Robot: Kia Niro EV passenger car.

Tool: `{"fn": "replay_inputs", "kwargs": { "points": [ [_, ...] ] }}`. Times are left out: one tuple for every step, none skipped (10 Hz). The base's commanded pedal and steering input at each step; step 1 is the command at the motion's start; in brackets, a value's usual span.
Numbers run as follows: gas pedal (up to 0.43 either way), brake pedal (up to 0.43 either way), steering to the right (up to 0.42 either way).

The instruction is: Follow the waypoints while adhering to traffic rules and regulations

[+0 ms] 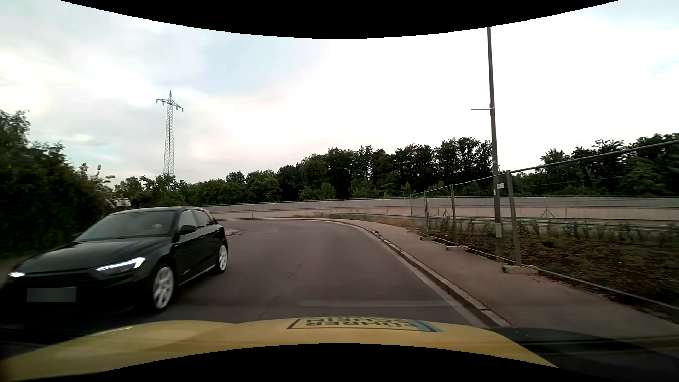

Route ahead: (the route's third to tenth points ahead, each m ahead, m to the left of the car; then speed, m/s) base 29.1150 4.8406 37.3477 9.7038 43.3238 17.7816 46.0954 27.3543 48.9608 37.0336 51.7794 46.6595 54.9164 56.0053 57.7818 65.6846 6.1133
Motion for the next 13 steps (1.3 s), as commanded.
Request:
{"fn": "replay_inputs", "kwargs": {
  "points": [
    [0.067, 0.0, -0.033],
    [0.067, 0.0, -0.032],
    [0.067, 0.0, -0.032],
    [0.059, 0.0, -0.032],
    [0.059, 0.0, -0.031],
    [0.059, 0.0, -0.029],
    [0.047, 0.0, -0.028],
    [0.039, 0.0, -0.026],
    [0.039, 0.0, -0.025],
    [0.039, 0.0, -0.025],
    [0.039, 0.0, -0.025],
    [0.039, 0.0, -0.025],
    [0.039, 0.0, -0.025]
  ]
}}
